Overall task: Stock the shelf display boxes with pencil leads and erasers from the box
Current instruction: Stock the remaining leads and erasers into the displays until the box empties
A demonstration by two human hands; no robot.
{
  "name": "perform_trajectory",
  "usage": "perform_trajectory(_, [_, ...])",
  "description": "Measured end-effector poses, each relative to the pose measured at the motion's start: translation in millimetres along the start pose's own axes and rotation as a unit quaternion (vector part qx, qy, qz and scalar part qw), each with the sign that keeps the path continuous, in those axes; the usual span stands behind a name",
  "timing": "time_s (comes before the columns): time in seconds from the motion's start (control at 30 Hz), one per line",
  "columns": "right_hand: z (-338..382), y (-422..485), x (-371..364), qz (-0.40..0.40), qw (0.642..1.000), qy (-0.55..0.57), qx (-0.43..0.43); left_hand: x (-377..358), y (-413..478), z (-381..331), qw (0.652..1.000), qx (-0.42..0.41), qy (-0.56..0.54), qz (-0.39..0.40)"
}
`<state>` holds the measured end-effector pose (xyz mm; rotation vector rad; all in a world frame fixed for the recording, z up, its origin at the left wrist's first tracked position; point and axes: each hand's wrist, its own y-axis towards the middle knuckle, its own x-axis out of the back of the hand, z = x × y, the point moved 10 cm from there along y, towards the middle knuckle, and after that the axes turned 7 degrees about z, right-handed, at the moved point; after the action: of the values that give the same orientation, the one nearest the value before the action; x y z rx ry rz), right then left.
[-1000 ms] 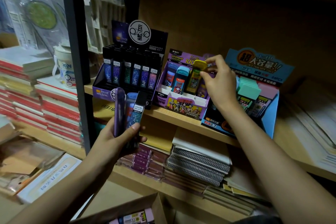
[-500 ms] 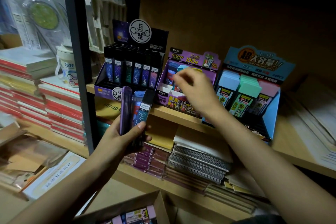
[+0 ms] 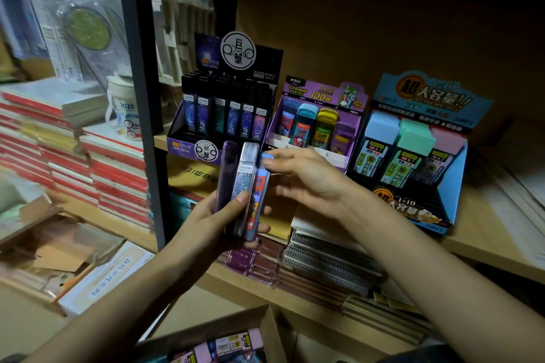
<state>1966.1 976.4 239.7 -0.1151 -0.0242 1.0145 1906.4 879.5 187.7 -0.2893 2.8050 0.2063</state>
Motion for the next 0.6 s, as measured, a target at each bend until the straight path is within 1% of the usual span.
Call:
perform_trajectory(0.13, [5, -10, 18, -0.057, 0.997, -0.054, 0.004, 10, 2, -2, 0.999, -0.023, -0.005, -0.044])
perform_trajectory(0.23, [27, -22, 37, -0.096, 0.989, -0.105, 0.043, 22, 5, -4, 0.996, -0.035, -0.001, -0.081])
perform_trajectory(0.3, [55, -32, 55, -0.135, 0.97, -0.183, 0.088, 24, 6, -6, 0.996, -0.04, -0.005, -0.078])
perform_trajectory(0.37, [81, -44, 77, -0.191, 0.945, -0.228, 0.137, 24, 7, -6, 0.996, -0.041, -0.013, -0.076])
perform_trajectory(0.47, [102, -51, 100, -0.258, 0.919, -0.232, 0.187, 26, 9, -6, 0.996, -0.04, -0.025, -0.081])
perform_trajectory(0.6, [119, -26, 103, -0.301, 0.896, -0.234, 0.226, 29, 10, -11, 0.994, -0.055, -0.025, -0.091])
